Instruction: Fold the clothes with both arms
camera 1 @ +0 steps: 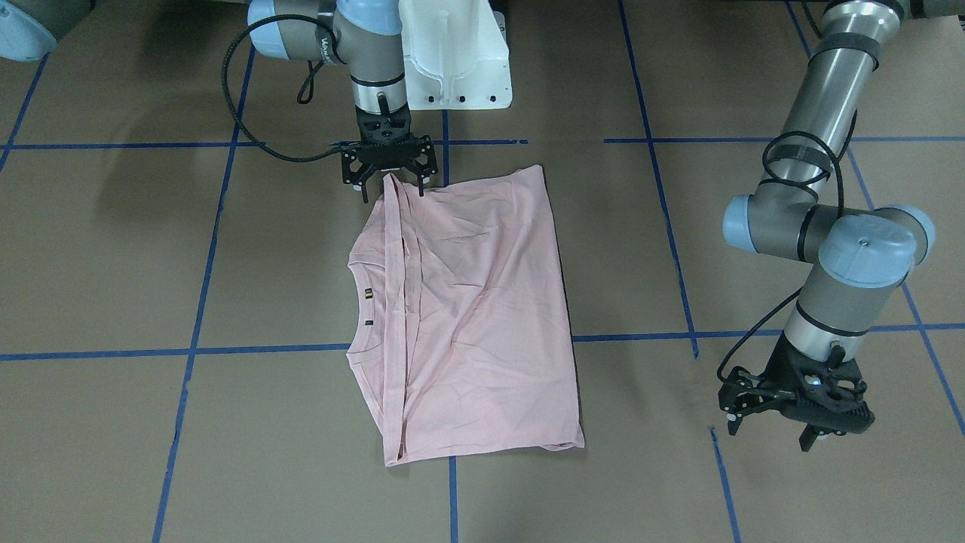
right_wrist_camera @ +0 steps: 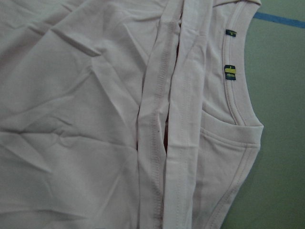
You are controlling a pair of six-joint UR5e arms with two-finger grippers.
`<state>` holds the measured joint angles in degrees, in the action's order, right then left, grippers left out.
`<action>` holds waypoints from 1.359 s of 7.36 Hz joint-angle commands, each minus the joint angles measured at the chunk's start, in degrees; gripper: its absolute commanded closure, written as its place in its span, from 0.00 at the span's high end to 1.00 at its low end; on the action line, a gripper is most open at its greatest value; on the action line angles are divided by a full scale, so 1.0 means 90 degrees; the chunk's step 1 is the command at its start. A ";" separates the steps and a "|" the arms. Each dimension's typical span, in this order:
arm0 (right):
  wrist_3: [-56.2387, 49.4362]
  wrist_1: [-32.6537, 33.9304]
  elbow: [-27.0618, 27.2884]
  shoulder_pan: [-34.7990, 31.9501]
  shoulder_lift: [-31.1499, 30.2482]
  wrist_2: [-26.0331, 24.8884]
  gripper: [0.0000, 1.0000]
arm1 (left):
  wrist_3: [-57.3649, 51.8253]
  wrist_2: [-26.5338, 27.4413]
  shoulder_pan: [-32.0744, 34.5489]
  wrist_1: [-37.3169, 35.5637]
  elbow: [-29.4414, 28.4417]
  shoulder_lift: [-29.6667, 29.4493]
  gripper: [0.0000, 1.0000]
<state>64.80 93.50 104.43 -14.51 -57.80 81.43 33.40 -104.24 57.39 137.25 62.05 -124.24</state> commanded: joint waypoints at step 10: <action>-0.1018 0.0432 -0.0109 0.0225 0.0270 -0.0082 0.32 | 0.0010 -0.0010 0.0000 0.0013 0.0010 0.0006 1.00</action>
<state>55.59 97.42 103.83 -12.65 -55.68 80.93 33.49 -104.33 57.39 137.37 62.07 -124.19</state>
